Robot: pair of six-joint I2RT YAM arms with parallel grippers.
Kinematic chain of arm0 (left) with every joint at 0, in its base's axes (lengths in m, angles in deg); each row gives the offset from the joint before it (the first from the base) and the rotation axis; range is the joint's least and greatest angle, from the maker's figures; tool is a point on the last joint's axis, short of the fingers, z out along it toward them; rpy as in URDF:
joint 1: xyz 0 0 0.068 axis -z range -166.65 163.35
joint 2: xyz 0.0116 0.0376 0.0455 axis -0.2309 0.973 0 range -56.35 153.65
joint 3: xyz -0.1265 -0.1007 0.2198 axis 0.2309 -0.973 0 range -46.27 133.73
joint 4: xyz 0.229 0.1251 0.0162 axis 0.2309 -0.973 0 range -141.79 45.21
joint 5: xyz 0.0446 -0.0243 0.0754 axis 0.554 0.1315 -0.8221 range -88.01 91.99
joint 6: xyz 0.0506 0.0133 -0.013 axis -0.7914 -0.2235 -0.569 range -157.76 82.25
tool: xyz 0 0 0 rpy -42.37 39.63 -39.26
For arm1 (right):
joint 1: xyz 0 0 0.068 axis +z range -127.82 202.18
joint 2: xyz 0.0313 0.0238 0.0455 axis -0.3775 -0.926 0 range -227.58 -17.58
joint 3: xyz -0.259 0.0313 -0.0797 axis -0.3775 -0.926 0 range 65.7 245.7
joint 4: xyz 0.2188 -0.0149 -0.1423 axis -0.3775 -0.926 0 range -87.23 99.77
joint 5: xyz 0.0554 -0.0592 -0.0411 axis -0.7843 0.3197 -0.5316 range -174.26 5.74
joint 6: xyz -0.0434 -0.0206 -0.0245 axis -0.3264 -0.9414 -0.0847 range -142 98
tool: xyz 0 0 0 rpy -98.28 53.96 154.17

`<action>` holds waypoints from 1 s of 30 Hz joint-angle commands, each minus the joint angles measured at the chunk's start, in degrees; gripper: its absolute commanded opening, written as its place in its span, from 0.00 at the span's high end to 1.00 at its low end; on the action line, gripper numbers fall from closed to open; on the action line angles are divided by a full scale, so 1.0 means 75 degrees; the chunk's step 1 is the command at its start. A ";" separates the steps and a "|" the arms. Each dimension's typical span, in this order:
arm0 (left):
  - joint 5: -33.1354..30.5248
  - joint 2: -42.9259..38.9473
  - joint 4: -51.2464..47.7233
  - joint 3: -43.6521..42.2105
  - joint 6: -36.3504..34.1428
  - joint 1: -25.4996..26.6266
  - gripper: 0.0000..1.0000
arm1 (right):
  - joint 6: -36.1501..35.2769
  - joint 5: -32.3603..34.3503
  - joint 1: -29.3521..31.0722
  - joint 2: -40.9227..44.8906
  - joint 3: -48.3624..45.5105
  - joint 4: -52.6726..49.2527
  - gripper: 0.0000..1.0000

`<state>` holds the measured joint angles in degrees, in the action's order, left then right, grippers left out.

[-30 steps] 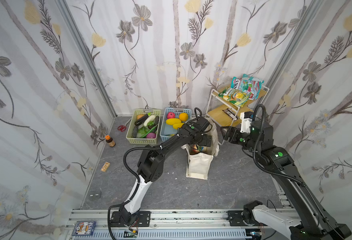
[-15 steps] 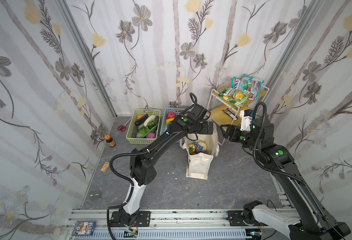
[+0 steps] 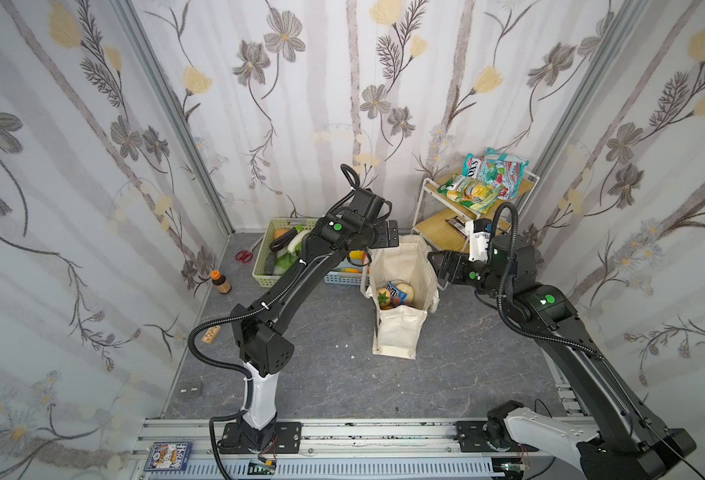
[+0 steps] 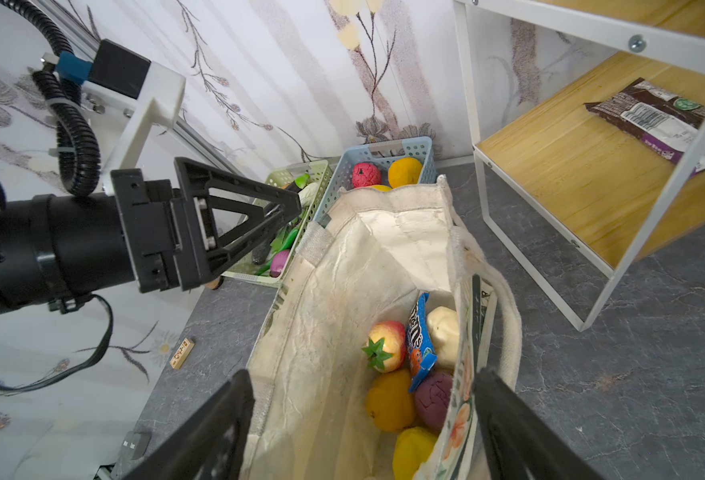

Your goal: Place the food into the grocery bag and tie it

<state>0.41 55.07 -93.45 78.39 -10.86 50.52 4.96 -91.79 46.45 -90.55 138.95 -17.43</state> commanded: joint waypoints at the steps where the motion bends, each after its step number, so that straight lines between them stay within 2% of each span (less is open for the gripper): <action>1: -0.0373 -0.0284 -0.0025 -0.0378 -0.0117 -0.0280 0.00 | 0.0058 0.0031 0.0175 -0.0153 0.0184 0.0401 0.17; 10: -0.0683 -0.0844 0.0277 -0.1544 -0.0268 -0.1339 0.00 | 0.0126 0.0074 0.0497 -0.0512 0.0452 0.0549 0.17; 21: -0.0750 -0.0981 0.0584 -0.2792 -0.0199 -0.2715 0.00 | 0.0194 0.0079 0.1019 -0.1251 0.0992 0.0805 0.17; 30: -0.0441 -0.0302 0.0853 -0.2901 -0.0316 -0.3719 0.01 | 0.0178 -0.0074 0.1546 -0.2237 0.1979 0.0726 0.17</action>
<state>-3.33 51.44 -88.45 56.16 -12.52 23.61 6.01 -91.44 57.25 -105.50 152.04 -13.21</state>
